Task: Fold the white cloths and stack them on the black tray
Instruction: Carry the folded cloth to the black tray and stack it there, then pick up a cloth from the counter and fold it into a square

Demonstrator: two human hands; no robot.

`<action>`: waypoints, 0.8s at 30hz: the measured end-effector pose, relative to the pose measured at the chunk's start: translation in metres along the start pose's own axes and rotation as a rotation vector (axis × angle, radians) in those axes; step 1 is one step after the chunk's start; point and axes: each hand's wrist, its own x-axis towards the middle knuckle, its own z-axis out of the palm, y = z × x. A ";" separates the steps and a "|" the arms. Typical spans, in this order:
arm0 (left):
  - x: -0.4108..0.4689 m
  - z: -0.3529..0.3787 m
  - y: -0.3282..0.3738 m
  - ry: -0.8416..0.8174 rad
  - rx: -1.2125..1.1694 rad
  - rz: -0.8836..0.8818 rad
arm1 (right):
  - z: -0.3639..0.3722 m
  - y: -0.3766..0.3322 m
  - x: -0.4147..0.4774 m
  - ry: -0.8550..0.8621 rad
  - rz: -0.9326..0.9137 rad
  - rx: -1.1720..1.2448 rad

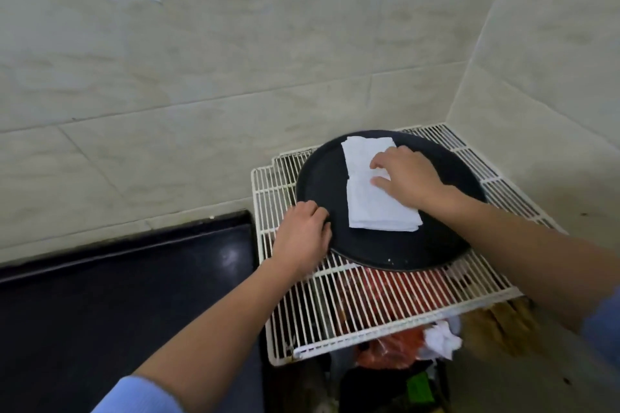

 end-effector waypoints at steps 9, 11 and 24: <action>-0.004 0.009 -0.003 0.021 -0.005 0.011 | 0.048 -0.022 -0.039 -0.141 -0.118 0.120; -0.003 0.007 -0.002 0.008 0.005 0.013 | 0.047 -0.022 -0.039 -0.140 -0.126 0.115; -0.123 -0.071 -0.070 0.020 0.018 -0.215 | -0.010 -0.122 -0.040 0.207 -0.188 0.151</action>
